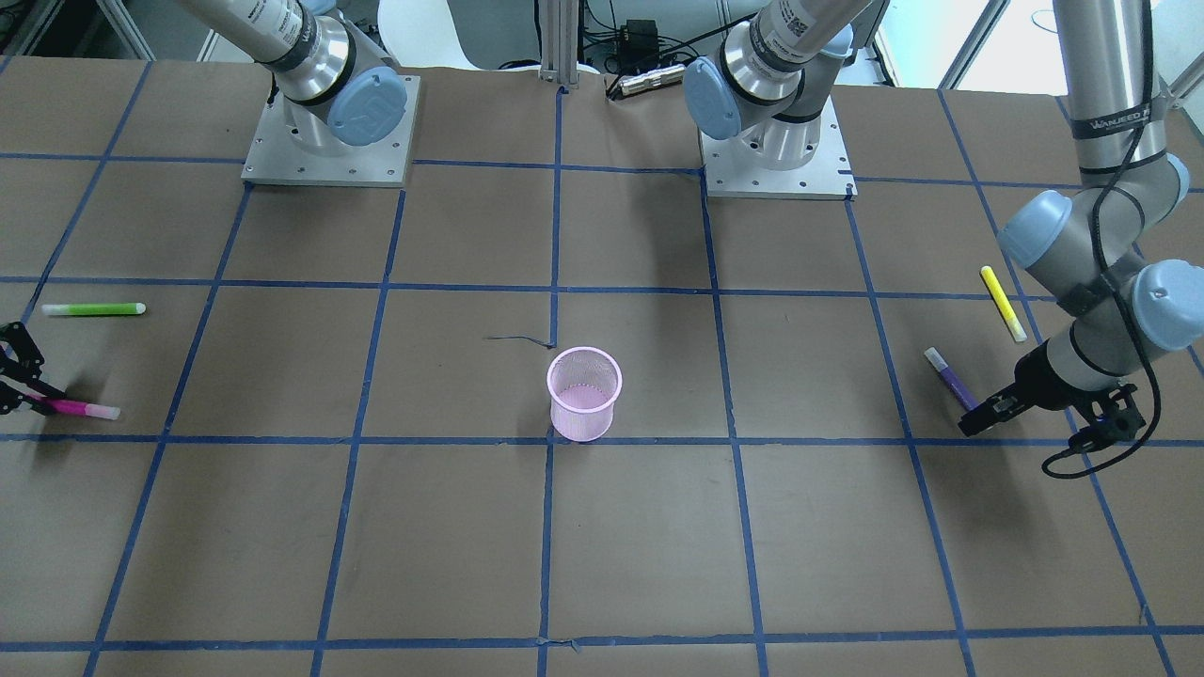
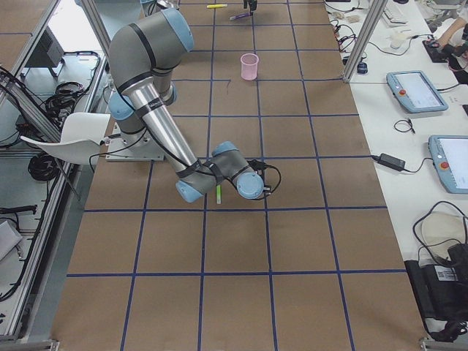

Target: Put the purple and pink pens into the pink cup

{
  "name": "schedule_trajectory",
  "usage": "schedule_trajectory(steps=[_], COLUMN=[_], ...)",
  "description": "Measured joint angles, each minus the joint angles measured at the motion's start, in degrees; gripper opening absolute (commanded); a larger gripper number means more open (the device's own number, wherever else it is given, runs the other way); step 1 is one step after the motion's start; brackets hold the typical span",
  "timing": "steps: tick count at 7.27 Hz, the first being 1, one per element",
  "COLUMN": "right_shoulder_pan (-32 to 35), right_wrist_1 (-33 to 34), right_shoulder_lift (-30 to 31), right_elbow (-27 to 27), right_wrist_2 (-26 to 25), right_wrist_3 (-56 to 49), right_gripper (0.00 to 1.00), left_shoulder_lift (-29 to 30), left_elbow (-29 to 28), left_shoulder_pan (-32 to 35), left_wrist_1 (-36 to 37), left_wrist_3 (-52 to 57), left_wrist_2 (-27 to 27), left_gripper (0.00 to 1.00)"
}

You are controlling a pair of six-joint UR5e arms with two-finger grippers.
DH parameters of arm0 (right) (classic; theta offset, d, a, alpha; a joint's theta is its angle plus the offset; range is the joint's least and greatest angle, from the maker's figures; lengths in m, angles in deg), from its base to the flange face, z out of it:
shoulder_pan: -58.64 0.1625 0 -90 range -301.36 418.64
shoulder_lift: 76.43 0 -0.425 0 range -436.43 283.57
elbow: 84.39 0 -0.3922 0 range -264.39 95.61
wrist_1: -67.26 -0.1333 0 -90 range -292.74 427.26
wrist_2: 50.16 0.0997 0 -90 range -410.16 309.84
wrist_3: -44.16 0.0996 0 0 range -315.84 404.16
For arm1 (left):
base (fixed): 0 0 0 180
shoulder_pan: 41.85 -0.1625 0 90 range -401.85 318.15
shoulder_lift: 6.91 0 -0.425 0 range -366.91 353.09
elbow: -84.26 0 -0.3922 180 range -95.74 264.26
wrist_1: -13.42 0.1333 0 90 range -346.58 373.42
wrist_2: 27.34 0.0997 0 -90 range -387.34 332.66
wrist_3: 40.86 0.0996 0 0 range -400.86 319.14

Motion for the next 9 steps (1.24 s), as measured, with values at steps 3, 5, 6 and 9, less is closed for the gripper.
schedule_trajectory(steps=[3,5,6,9], right_shoulder_pan=[0.71,5.34,9.41,25.39], right_wrist_1=[-0.70,-1.26,-1.32,-1.19], right_shoulder_lift=[2.40,8.23,11.87,20.22], right_elbow=[0.02,-0.18,-0.34,-0.44], right_wrist_2=[0.62,2.78,2.79,-1.21], right_wrist_3=[3.01,9.23,13.78,36.60], right_gripper=[0.03,0.03,0.03,0.03], left_shoulder_lift=[0.39,0.52,0.65,1.07], left_elbow=[-0.23,-0.25,-0.25,-0.44], left_shoulder_pan=[0.00,0.00,0.00,-0.01], left_wrist_1=[0.00,-0.05,-0.07,-0.03], left_wrist_3=[-0.38,-0.43,-0.44,-0.63], left_wrist_2=[-0.10,-0.09,-0.03,-0.07], left_gripper=[0.51,0.51,0.51,0.00])
